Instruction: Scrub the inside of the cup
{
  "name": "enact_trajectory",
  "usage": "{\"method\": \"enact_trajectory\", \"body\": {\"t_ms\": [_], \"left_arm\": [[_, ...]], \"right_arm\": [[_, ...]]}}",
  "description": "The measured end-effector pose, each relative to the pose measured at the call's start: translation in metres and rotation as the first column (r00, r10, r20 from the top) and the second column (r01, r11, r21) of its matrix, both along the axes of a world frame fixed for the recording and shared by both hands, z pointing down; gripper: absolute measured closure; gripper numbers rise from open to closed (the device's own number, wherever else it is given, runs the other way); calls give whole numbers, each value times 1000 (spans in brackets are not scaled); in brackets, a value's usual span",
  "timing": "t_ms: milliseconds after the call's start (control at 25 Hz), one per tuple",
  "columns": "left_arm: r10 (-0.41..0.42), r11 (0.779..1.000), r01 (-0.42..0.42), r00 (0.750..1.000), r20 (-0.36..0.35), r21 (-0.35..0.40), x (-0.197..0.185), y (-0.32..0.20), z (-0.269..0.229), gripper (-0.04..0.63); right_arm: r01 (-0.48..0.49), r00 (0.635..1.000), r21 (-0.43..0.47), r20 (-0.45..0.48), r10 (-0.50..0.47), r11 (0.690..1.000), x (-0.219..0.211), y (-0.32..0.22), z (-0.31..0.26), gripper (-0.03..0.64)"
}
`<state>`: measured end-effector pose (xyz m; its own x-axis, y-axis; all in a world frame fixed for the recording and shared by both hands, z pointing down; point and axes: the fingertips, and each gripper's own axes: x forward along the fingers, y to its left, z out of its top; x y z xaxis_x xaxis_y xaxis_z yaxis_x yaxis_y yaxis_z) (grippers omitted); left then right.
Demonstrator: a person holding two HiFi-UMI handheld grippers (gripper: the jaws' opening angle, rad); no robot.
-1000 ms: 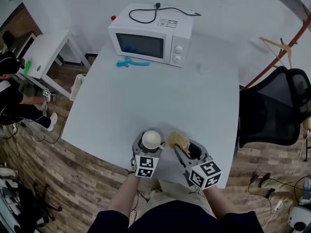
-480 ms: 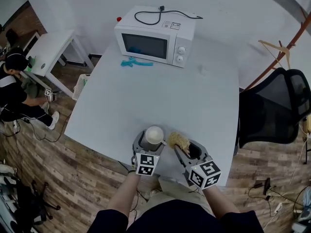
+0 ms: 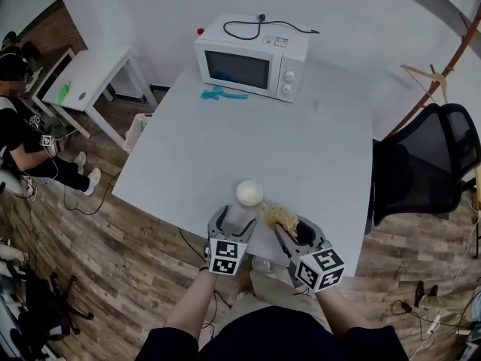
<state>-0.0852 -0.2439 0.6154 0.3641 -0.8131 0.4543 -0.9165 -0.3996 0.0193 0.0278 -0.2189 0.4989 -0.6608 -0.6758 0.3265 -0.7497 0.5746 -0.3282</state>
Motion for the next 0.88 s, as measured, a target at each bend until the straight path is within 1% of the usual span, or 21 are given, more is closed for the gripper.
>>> {"method": "enact_trajectory", "body": {"t_ms": [40, 80, 120, 200, 280, 320, 440, 680, 880], "left_arm": [[-16, 1000, 16, 1000, 1, 14, -3, 6, -5, 252], [-36, 999, 36, 999, 4, 29, -8, 12, -12, 361], [-56, 998, 55, 998, 7, 43, -12, 18, -19, 445], [-84, 994, 84, 996, 6, 63, -19, 30, -31, 493], [-92, 993, 92, 996, -4, 76, -21, 44, -41, 539], [-89, 993, 90, 996, -15, 81, -20, 51, -46, 556], [-70, 993, 75, 996, -50, 93, -16, 73, -61, 577], [-85, 989, 92, 995, -58, 120, -15, 111, -88, 578], [-100, 988, 110, 991, -91, 105, -21, 141, -104, 578]], "right_arm": [[1, 1000, 2, 1, -1, 1000, -1, 5, -1, 439], [2, 1000, 3, 3, -2, 1000, -2, 11, -1, 439], [2, 1000, 5, 4, -2, 1000, -3, 16, -2, 439], [3, 1000, 10, 8, -3, 1000, -6, 26, -5, 439], [3, 1000, 18, 10, -3, 1000, -8, 36, -8, 439], [3, 1000, 24, 11, -3, 1000, -9, 42, -9, 439], [5, 1000, 40, 13, -5, 999, -12, 57, -14, 439], [9, 1000, 73, 8, -10, 997, -14, 91, -22, 439], [21, 1000, 97, -2, -21, 995, -17, 118, -28, 439]]}}
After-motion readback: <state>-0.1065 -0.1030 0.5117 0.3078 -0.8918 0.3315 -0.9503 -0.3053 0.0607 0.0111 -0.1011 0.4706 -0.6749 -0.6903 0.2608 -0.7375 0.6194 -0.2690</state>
